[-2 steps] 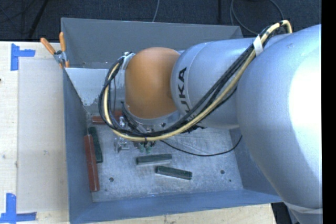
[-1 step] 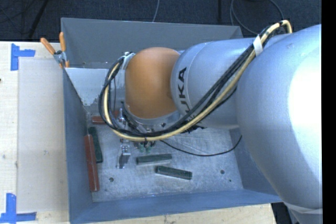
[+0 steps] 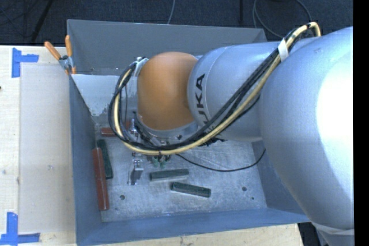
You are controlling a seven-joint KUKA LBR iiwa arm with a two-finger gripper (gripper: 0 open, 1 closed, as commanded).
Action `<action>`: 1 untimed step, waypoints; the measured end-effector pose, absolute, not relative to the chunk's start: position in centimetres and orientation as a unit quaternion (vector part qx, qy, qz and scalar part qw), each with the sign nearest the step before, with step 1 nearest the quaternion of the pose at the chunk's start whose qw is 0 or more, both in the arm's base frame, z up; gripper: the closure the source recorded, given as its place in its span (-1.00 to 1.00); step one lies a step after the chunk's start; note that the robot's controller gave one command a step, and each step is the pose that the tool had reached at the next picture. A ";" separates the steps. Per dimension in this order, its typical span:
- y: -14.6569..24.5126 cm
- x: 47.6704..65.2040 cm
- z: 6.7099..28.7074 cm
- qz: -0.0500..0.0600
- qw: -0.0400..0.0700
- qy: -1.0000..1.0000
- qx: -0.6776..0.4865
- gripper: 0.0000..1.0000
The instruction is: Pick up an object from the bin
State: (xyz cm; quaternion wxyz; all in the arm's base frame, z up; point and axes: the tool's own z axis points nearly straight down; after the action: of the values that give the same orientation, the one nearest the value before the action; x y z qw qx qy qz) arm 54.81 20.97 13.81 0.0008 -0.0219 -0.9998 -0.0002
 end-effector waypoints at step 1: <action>16.4 55.7 10.3 -0.001 -0.001 -1.000 0.010 -1.00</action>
Offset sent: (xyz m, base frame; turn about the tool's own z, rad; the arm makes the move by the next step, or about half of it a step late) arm 0.0159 -0.0852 -0.0681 -0.2165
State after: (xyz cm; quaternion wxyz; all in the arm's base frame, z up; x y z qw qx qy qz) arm 55.71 16.39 10.31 -0.0013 0.0098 -1.0000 -0.0011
